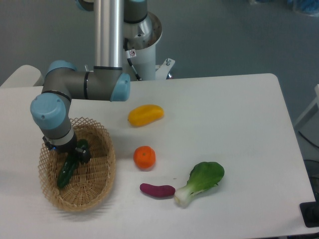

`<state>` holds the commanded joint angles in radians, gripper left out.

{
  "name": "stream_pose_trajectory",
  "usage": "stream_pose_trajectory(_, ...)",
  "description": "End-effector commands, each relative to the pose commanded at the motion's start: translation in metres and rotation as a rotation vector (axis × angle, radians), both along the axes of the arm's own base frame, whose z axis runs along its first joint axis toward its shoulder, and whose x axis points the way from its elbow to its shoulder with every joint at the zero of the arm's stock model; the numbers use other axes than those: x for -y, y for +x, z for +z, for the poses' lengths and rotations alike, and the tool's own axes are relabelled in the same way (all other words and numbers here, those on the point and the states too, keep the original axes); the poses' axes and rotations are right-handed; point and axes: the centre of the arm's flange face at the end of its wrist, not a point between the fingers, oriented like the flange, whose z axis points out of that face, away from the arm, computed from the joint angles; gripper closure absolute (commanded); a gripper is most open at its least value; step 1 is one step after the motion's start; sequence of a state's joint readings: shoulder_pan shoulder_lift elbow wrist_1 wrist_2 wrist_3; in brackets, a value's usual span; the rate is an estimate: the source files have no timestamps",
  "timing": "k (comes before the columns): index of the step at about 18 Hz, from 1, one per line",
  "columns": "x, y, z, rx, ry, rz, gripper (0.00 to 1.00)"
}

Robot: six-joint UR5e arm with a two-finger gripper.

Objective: Pick up the cucumber from the basket
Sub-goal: 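Lower the gripper onto the cucumber and close it around it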

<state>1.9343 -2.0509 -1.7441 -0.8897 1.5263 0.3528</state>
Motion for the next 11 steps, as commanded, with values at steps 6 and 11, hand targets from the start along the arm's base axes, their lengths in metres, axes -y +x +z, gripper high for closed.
stream_pose_trajectory(6,-0.005,-0.002,0.008,-0.009,0.013,-0.006,0.84)
stream_pose_trajectory(11,-0.011,-0.008,0.025,-0.020,0.039,-0.006,0.85)
